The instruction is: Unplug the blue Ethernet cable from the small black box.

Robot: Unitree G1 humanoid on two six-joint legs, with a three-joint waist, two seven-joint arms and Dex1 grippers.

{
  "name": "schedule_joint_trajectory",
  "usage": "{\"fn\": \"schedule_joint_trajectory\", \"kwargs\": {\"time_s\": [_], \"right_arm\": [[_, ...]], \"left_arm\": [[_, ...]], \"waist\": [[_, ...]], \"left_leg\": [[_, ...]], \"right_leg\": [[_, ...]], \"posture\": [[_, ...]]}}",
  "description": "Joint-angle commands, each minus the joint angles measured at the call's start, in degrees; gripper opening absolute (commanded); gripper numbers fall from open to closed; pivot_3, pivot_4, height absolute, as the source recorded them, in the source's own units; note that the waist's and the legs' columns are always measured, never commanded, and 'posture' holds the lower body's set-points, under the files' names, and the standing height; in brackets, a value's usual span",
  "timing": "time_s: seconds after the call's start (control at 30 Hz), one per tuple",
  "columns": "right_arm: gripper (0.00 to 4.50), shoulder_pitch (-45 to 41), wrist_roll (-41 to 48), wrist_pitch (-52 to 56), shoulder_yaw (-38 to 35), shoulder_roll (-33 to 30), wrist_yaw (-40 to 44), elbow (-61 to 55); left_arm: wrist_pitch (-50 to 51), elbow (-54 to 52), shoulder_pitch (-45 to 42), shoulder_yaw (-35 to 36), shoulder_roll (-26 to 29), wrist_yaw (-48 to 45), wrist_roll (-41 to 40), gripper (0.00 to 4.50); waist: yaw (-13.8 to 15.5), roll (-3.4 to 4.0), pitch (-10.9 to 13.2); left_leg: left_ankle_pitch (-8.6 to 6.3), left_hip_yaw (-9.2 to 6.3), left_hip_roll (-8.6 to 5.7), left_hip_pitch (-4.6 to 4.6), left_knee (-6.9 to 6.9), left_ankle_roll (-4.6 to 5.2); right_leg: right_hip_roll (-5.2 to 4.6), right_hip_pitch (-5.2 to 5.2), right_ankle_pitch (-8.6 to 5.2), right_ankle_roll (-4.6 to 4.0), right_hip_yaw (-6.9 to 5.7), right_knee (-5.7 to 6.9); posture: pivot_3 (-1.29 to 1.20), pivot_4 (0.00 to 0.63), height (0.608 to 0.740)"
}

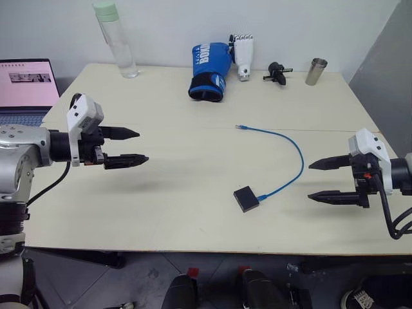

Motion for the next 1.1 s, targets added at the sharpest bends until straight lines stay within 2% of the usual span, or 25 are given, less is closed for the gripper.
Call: {"fn": "schedule_joint_trajectory", "kwargs": {"time_s": [0.03,0.53,0.7,0.87,0.97,1.1], "right_arm": [[4.50,-1.8,1.0,0.6,-1.8,-0.3,-0.4,0.0],[4.50,-2.6,0.1,-0.3,0.0,0.9,-1.0,0.3],[4.50,-4.4,-5.6,-6.9,6.6,4.8,-0.4,3.5],[4.50,-7.3,-11.8,-13.7,14.8,9.3,2.4,8.1],[4.50,-10.2,-15.0,-16.9,18.5,12.3,3.8,12.4],[4.50,-14.7,-18.8,-20.1,22.5,16.8,4.8,18.2]], "left_arm": [[-1.0,0.5,-1.6,0.3,0.0,-0.8,0.2,4.49],[0.3,0.3,-4.3,-1.4,-1.8,-2.4,-0.4,4.49],[3.3,-10.0,1.2,-3.2,-3.1,-4.1,-3.9,4.49],[0.1,-20.4,6.7,-6.2,-5.2,-3.3,-3.0,4.49],[-4.7,-21.9,8.3,-8.1,-6.5,-2.9,-0.4,4.49],[-4.9,-23.1,9.0,-8.8,-8.5,-1.3,-0.5,4.49]], "waist": [[0.0,0.00,0.0],[0.0,0.00,0.0],[0.0,0.00,0.0],[0.0,0.02,0.0],[0.0,0.03,0.0],[0.0,0.03,0.0]], "left_leg": [[0.00,0.00,0.00,0.00,0.00,0.00],[0.00,-0.01,0.00,-0.01,0.02,0.00],[0.00,0.01,0.01,-0.01,0.03,0.00],[0.00,0.02,0.01,0.00,0.04,0.00],[0.00,0.02,0.00,0.01,0.06,0.00],[0.01,0.02,0.00,0.05,0.11,0.00]], "right_leg": [[0.00,0.00,0.00,0.00,0.00,0.00],[0.00,-0.01,0.00,0.00,0.00,0.02],[0.00,0.00,0.01,-0.01,0.02,0.03],[0.00,-0.01,0.01,-0.01,0.04,0.05],[0.00,-0.01,0.01,-0.01,0.05,0.06],[0.01,0.03,0.01,-0.02,0.04,0.08]], "posture": [[0.00,0.150,0.740],[0.00,0.150,0.740],[0.00,0.150,0.740],[0.00,0.150,0.740],[0.00,0.150,0.740],[0.00,0.150,0.740]]}}
